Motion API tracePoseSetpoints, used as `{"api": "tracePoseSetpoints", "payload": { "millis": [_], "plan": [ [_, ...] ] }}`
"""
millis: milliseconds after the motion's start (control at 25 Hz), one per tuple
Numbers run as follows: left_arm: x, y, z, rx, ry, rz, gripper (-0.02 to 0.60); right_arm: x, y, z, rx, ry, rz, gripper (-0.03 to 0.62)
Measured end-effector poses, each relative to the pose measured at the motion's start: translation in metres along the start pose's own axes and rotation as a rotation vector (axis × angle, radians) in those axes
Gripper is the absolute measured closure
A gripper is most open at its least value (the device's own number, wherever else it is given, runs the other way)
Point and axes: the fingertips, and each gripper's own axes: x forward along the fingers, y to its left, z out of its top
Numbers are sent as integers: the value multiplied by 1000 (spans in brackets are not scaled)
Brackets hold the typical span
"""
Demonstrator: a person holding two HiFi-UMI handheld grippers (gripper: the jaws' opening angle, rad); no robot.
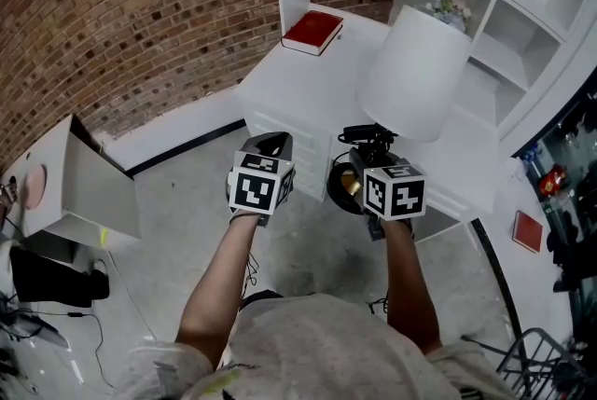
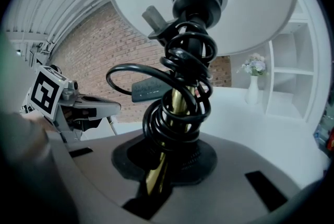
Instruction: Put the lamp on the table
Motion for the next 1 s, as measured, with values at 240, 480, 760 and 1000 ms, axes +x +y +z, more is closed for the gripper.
{"api": "tracePoseSetpoints", "payload": {
  "millis": [240,480,760,1000],
  "plan": [
    [1,3,-6,-19,0,1,584,0,-2,-3,-6,8,-19,528],
    [11,7,-3,-19,-13,-23,584,6,-4,-2,-5,7,-37,528],
    [38,28,2,-29,-20,-66,584,30,-9,9,-7,3,-82,528],
    [75,45,17,-2,-15,-134,584,60,-19,25,12,4,-128,526]
  ]
}}
